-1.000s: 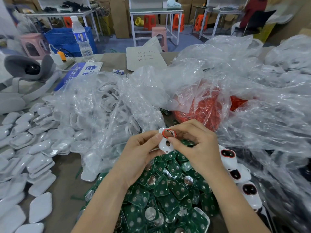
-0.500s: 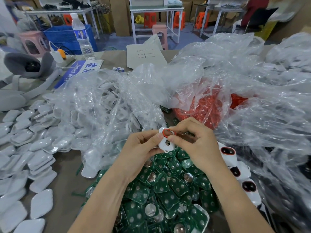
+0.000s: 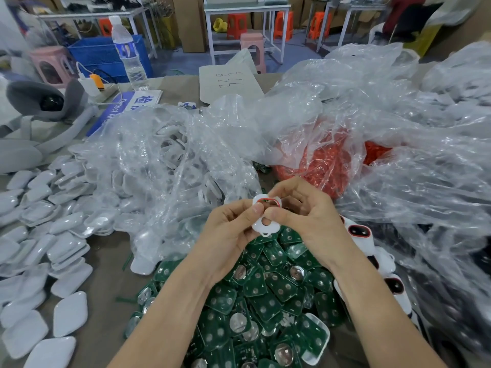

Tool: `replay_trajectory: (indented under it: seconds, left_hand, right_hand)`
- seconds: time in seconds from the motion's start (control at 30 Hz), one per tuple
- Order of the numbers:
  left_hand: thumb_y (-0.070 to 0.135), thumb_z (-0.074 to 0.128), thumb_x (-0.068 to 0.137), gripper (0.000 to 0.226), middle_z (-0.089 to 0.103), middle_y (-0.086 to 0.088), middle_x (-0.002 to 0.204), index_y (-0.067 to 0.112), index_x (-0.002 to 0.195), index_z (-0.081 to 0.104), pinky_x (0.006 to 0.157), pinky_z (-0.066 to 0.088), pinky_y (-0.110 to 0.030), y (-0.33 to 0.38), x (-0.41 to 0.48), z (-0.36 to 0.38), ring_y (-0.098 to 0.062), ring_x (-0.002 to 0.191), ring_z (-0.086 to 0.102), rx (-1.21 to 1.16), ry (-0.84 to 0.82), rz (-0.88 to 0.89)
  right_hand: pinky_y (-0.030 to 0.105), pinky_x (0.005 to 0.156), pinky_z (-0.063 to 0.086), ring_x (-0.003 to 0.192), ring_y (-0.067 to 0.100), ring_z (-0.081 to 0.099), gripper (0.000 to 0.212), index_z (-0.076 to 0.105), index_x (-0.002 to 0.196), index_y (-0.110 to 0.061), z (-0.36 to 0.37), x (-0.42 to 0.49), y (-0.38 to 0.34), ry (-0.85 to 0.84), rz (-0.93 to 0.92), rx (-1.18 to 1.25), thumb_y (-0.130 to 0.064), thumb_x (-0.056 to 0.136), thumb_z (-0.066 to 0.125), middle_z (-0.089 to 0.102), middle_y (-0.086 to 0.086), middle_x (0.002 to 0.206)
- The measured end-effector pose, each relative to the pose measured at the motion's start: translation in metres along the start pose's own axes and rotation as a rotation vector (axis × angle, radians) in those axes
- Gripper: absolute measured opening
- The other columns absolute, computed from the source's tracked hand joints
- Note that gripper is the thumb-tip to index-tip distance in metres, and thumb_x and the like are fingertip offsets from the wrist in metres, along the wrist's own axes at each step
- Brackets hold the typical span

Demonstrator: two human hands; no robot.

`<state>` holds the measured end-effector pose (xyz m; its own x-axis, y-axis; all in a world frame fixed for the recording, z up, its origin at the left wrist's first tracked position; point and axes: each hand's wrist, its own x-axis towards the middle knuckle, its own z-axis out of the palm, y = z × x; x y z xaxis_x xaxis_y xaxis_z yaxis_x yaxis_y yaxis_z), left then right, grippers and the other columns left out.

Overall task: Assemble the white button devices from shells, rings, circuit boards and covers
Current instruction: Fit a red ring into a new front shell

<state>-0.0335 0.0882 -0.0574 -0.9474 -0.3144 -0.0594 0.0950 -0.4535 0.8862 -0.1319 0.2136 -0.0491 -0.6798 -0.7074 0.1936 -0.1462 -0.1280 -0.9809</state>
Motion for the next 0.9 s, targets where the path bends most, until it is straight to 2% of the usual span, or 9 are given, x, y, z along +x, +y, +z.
replay_trajectory:
  seconds: [0.1,0.17,0.27,0.33,0.37,0.43,0.57,0.73,0.9]
  left_hand:
    - [0.016,0.058,0.08,0.022,0.075,-0.009,0.088,0.007,0.084,0.078,0.071,0.056,-0.021,0.001,0.0,0.003,-0.014,0.079,0.071,-0.054,-0.009,0.021]
    - [0.016,0.058,0.08,0.022,0.075,-0.007,0.087,0.009,0.082,0.079,0.07,0.056,-0.02,0.002,0.0,0.002,-0.013,0.079,0.072,-0.067,-0.015,0.03]
    - [0.015,0.057,0.081,0.022,0.075,-0.006,0.088,0.01,0.083,0.079,0.07,0.056,-0.02,0.002,-0.001,0.001,-0.013,0.079,0.071,-0.084,-0.05,0.017]
    - [0.019,0.064,0.08,0.017,0.075,-0.006,0.09,0.01,0.084,0.079,0.072,0.056,-0.02,0.002,-0.001,0.0,-0.013,0.08,0.071,-0.107,-0.088,-0.003]
    - [0.023,0.071,0.077,0.017,0.075,-0.007,0.091,0.01,0.084,0.079,0.073,0.056,-0.021,0.003,-0.001,-0.001,-0.013,0.082,0.071,-0.12,-0.111,-0.013]
    - [0.03,0.085,0.065,0.031,0.074,-0.009,0.093,0.007,0.085,0.078,0.075,0.057,-0.023,0.002,-0.001,-0.001,-0.015,0.084,0.071,-0.152,-0.151,-0.038]
    - [0.036,0.094,0.054,0.045,0.074,-0.01,0.093,0.006,0.083,0.078,0.076,0.058,-0.025,0.0,0.0,-0.001,-0.017,0.085,0.071,-0.155,-0.152,-0.063]
    - [0.035,0.093,0.054,0.042,0.075,-0.01,0.09,0.007,0.082,0.078,0.075,0.058,-0.024,0.001,0.0,-0.001,-0.016,0.083,0.072,-0.124,-0.143,-0.065]
    - [0.024,0.079,0.07,0.015,0.074,-0.008,0.087,0.011,0.078,0.078,0.075,0.057,-0.024,0.0,0.0,-0.003,-0.016,0.081,0.071,0.019,-0.086,-0.036]
  right_hand:
    - [0.029,0.076,0.054,0.079,0.015,0.063,0.029,0.071,0.093,-0.027,-0.003,0.0,0.0,-0.03,0.086,0.301,-0.013,0.069,0.079,0.067,-0.001,0.084]
    - [0.027,0.074,0.056,0.082,0.016,0.067,0.02,0.074,0.091,-0.018,-0.004,0.001,0.0,-0.066,0.138,0.47,-0.011,0.072,0.075,0.07,0.002,0.087]
    - [0.025,0.069,0.057,0.08,0.016,0.07,0.019,0.075,0.087,-0.012,-0.004,0.001,-0.001,-0.092,0.244,0.567,-0.011,0.069,0.072,0.073,0.007,0.089]
    - [0.024,0.066,0.057,0.077,0.017,0.07,0.025,0.07,0.094,-0.005,-0.004,0.001,-0.001,-0.11,0.313,0.609,-0.01,0.07,0.07,0.073,0.009,0.09]
    - [0.024,0.066,0.057,0.077,0.017,0.071,0.03,0.066,0.098,-0.001,-0.004,0.001,-0.002,-0.123,0.335,0.624,-0.01,0.07,0.069,0.073,0.01,0.089]
    - [0.024,0.066,0.058,0.077,0.017,0.071,0.037,0.063,0.1,0.003,-0.004,0.001,-0.002,-0.139,0.36,0.635,-0.013,0.067,0.07,0.073,0.01,0.088]
    - [0.024,0.064,0.058,0.075,0.018,0.071,0.02,0.071,0.091,0.0,-0.008,0.0,-0.003,-0.151,0.388,0.629,-0.008,0.073,0.066,0.073,0.012,0.086]
    - [0.025,0.066,0.057,0.077,0.02,0.071,0.018,0.071,0.091,0.001,-0.012,0.0,-0.003,-0.15,0.407,0.592,-0.004,0.076,0.063,0.072,0.013,0.088]
    - [0.028,0.068,0.058,0.075,0.02,0.07,0.019,0.068,0.092,0.001,-0.013,0.001,-0.002,-0.124,0.4,0.509,-0.005,0.074,0.064,0.071,0.013,0.086]
